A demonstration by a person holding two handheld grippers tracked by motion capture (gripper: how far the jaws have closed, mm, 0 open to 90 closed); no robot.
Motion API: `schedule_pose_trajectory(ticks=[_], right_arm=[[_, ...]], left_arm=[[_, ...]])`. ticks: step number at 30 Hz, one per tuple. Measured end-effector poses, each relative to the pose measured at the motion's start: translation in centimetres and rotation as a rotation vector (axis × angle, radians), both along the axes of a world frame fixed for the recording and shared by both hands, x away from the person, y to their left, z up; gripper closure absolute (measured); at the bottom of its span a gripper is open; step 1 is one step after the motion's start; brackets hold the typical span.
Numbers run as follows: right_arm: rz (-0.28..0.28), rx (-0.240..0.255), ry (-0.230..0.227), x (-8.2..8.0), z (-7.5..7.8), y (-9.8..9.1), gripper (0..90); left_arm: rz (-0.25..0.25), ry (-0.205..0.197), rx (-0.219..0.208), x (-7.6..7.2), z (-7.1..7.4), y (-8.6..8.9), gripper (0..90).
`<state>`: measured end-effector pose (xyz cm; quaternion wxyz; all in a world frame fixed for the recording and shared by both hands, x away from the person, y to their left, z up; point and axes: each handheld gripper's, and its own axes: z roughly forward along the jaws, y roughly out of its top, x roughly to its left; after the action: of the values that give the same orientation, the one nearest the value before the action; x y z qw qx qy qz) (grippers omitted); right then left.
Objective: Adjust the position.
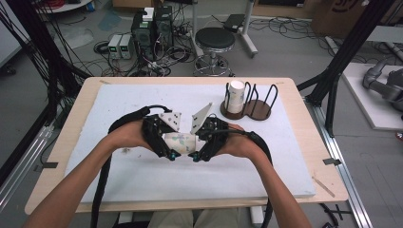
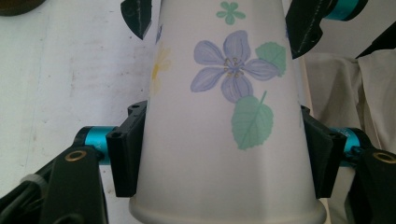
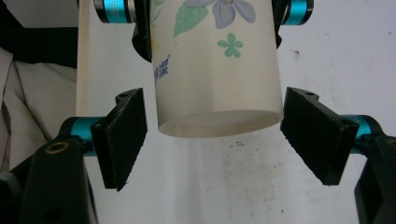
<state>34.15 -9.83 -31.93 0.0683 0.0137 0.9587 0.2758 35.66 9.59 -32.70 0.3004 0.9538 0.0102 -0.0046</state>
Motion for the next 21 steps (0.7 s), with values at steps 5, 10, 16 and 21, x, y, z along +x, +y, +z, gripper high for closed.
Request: schedule_pose_trajectory(ticks=[5, 10, 16, 21], right_arm=[[0.001, 0.005, -0.001, -0.03, 0.04, 0.18, 26.3], [0.010, 0.008, -0.005, -0.07, 0.22, 0.18, 35.6], [0.016, 0.005, 0.000, -0.09, 0.18, 0.16, 37.1], [0.020, 0.006, 0.002, -0.10, 0.25, 0.03, 37.3]], left_arm=[[-0.004, -0.001, 0.001, -0.04, 0.05, 0.02, 29.7], [-0.006, -0.004, 0.002, -0.05, 0.02, 0.03, 29.7], [-0.011, 0.005, -0.001, -0.15, -0.09, -0.06, 30.1], [-0.015, 0.007, -0.004, -0.13, -0.04, -0.06, 28.8]])
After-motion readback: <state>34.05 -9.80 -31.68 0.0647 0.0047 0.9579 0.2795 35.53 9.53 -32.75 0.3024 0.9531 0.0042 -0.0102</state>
